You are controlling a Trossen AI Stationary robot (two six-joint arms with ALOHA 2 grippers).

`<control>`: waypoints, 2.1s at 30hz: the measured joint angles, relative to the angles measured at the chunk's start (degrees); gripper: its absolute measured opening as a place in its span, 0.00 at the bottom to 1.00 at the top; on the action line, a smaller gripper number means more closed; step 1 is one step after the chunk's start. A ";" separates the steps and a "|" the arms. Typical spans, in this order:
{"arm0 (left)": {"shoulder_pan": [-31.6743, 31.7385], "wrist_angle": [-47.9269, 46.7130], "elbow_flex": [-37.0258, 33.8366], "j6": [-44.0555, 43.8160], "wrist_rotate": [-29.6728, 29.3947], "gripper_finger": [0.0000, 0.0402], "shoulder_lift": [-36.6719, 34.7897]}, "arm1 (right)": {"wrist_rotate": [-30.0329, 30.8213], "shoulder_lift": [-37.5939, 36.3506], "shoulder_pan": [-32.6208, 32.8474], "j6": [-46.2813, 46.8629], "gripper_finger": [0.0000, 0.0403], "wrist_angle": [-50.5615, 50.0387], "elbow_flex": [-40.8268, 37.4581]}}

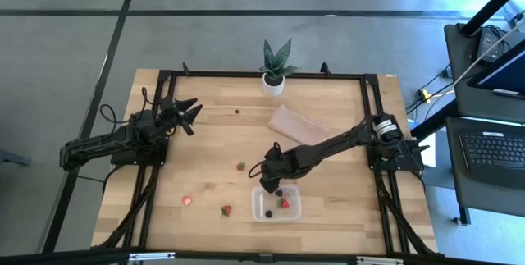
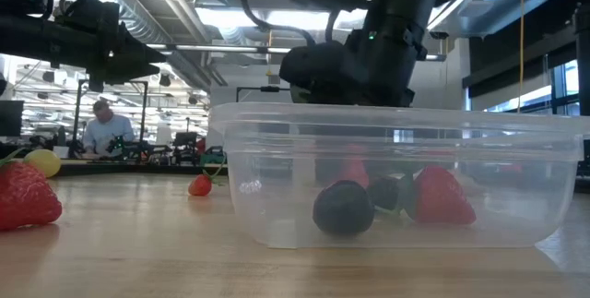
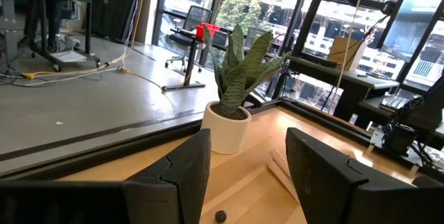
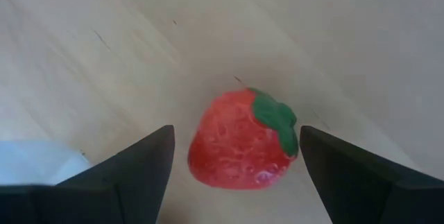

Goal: Pick and placing Produce into tupperware
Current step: Put the red strawberry in the bin

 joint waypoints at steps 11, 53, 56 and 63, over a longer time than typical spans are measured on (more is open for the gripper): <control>0.00 -0.01 0.00 0.00 0.00 0.44 -0.01 | -0.04 0.41 0.00 0.56 0.61 -0.10 0.00; 0.01 -0.01 0.00 -0.15 0.02 0.44 0.01 | -7.11 -3.78 12.57 -15.25 0.53 -14.82 14.83; 0.01 -0.01 0.00 -0.17 0.02 0.44 0.01 | -7.04 -2.87 13.02 -13.70 0.53 -14.64 12.73; 0.01 -0.01 0.00 -0.20 0.02 0.44 -0.01 | -7.02 -2.14 13.18 -12.34 0.49 -12.79 8.98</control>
